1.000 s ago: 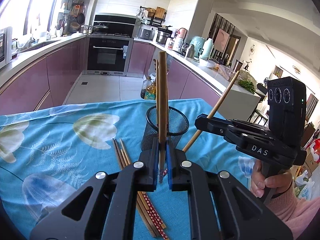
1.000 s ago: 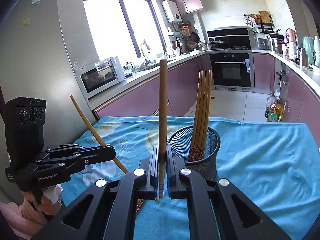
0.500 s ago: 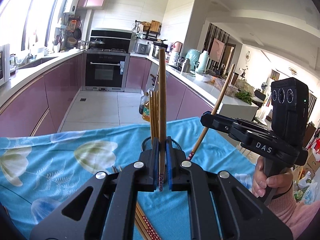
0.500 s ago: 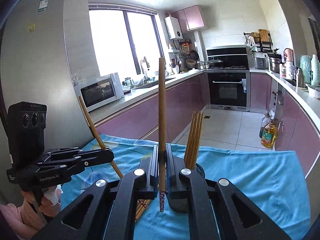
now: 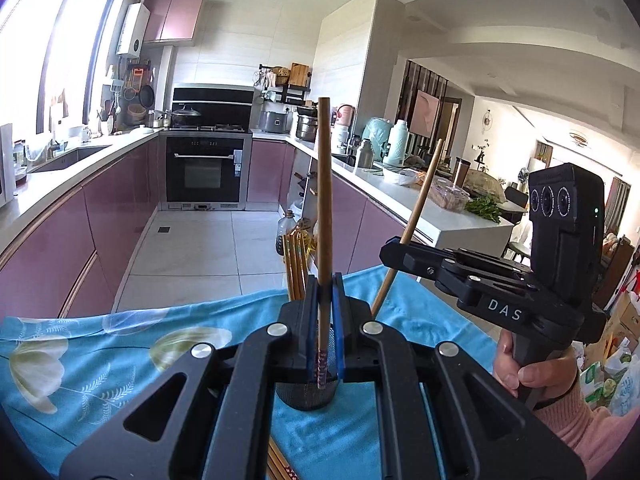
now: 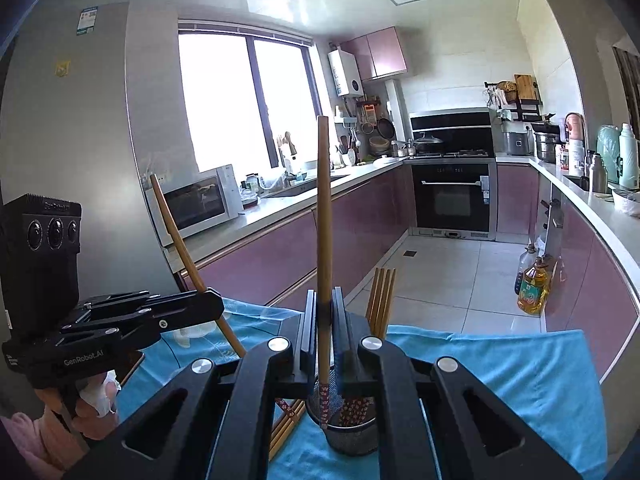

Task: Organize utensils
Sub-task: 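Lower both held chopsticks into the black mesh cup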

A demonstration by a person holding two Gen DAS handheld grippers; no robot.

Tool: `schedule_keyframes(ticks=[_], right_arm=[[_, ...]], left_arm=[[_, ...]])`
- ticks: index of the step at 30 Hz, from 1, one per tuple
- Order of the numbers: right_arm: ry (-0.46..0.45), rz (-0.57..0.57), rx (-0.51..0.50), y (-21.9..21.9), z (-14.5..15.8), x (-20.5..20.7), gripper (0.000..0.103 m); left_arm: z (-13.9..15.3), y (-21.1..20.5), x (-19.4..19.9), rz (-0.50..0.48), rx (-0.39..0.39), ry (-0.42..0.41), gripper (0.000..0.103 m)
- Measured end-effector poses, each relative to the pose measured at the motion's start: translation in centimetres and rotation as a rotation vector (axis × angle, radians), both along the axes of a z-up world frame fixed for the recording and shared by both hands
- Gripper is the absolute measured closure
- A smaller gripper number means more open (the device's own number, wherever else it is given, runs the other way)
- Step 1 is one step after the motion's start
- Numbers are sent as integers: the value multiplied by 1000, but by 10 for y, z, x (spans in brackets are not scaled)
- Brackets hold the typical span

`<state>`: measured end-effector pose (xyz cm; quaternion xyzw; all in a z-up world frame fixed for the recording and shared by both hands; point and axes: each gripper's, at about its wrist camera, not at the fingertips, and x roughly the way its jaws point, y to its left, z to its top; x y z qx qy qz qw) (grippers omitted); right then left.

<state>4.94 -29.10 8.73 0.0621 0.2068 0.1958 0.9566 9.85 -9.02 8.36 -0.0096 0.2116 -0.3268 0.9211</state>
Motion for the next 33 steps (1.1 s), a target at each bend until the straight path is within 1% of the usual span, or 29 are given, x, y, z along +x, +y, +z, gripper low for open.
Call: schedule_keyframes(ticks=[7,14,33], right_arm=[[3,-15,-6,0,-3,10,97],[13,-32,-13,5,-8,17,97],[91,-54,-42,3,-31,36,97]], left_arm=[[0,-3,-3,6,5,-24,96],[-2,-10,3,22,12,-22,96],[-28,-29,38,41,100,61,96]])
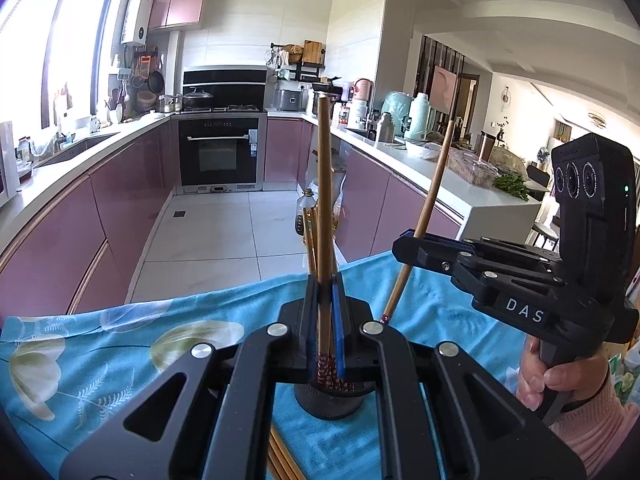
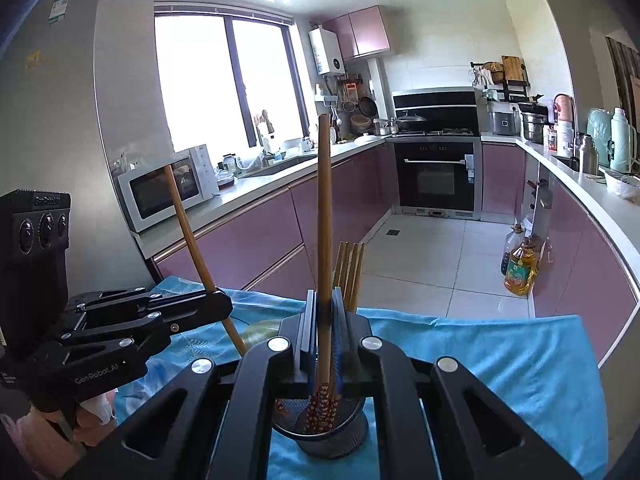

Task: Organize utensils
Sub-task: 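Lower both held chopsticks into the black mesh cup, then open both grippers to release the chopsticks into the cup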

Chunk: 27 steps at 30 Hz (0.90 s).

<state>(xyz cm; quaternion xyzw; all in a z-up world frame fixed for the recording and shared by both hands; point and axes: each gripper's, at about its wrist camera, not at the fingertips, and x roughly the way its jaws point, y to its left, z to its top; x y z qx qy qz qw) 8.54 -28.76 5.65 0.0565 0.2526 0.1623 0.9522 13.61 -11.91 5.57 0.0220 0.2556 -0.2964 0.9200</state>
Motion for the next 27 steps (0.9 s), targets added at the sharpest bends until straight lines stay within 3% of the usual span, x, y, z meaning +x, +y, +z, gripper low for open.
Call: schedule_keyframes(ticks=[13,21,23,27], right_arm=[[136,27,-51,4,-26,19,97],[204,1,-26,-1,-42,35,96],[203,-12,-19,-2,-44,37,96],[197,-29,-9,-4,-45,36,80]], left_arm=[[-25,-17,24,-49,92,76,96],[-38,-20,49,-31,92,134,95],[-40,-21,53,-23,82,140,89],[-41,-22,55,-20,72,135,82]])
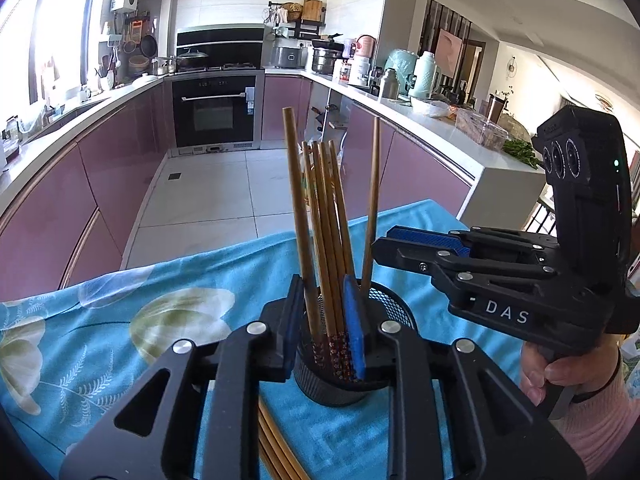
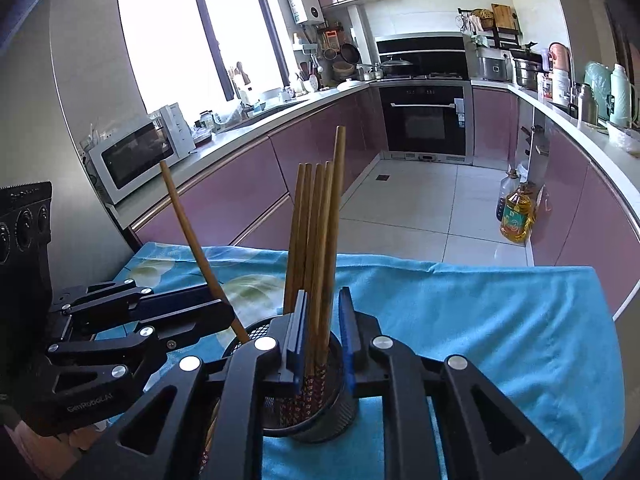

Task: Organize utensils
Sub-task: 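Open both grippers to release the chopsticks into the cup, then move both open grippers back down to the remaining chopsticks on the cloth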

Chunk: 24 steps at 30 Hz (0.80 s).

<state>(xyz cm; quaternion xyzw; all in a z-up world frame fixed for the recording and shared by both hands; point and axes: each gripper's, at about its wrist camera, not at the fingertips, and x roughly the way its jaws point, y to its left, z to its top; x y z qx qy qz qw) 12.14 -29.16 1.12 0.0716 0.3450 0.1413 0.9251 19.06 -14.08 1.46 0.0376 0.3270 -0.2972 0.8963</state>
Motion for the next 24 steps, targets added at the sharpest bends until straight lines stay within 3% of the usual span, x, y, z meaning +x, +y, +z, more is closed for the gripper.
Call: schedule_keyframes(ticks=[2,10,16,21,24], right_arm=[[-7,-7,-1,0,0,-2,74],[-23,3,-5,3,-1,-10,72],[-49,32,16,6,3,-30,72],[-84,123,17,22,5,-62,66],[-53,181,18,36,-8,-77,64]], left_arm=[[-2,4,-2,6,-8,1,77],[-10,28,-13,49,-47,13,76],[-12,51,-33,85,-51,-24,67],[-23,76,-55,121,-20,-51,60],[-39,86,-66,128,24,-29,60]])
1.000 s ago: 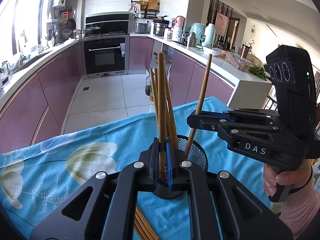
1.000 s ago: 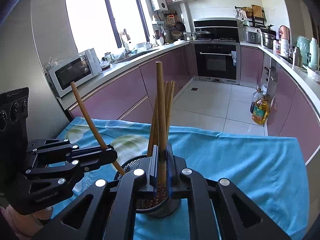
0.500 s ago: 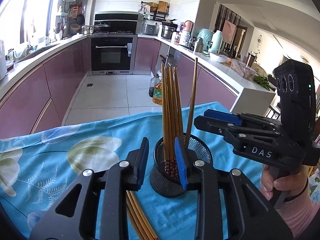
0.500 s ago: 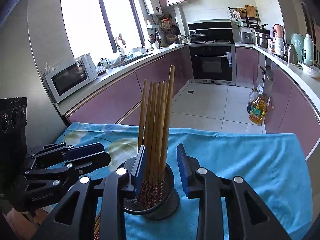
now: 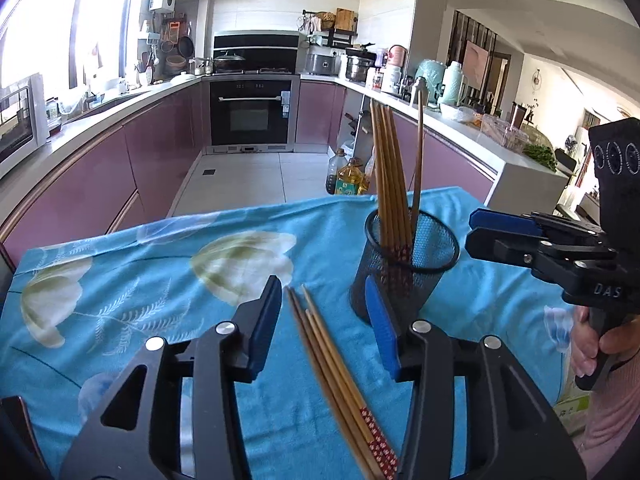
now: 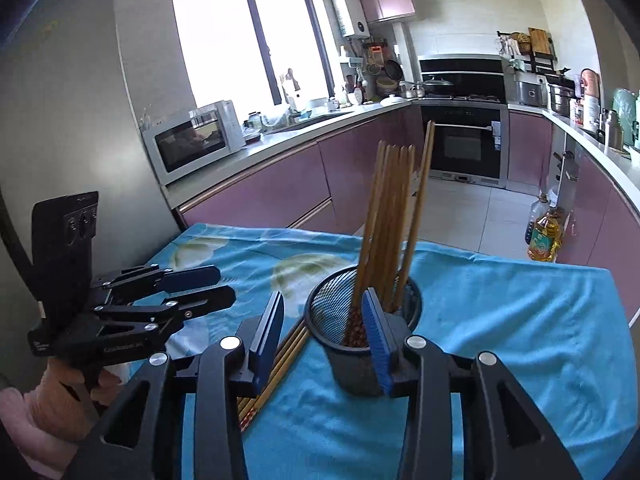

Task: Organize utensils
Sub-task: 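Move both open grippers back down to the remaining chopsticks on the cloth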

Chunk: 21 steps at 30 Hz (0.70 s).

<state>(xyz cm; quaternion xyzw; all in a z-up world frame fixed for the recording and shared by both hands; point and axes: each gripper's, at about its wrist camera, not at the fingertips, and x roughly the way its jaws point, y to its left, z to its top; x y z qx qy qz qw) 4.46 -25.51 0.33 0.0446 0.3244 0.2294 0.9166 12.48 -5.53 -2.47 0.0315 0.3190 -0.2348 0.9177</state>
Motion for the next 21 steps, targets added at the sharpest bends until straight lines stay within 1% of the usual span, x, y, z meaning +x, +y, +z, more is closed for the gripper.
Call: schedule_keyframes(ticks=[4,7,10,12,16,21], right_arm=[[101,54,-9,22,-37,-6,64],[182,61,-14,35,-65,-5,64],[233,66,-21,45,-82,-5,64],[251,71,-31,53,-90,-6,64],[260,72,-58,66,-96,-8,64],[244,70,-104,77,-99,-11,64]], left_arm=[[-31,9,-10,6,41,71,60],[-52,15,-17,10,60,122,60],[-69,18,-24,9,79,153,60],[-76,19,-26,13,82,169,60],[-84,25,-28,27,66,196,60],[-86,26,-29,36,66,205,60]])
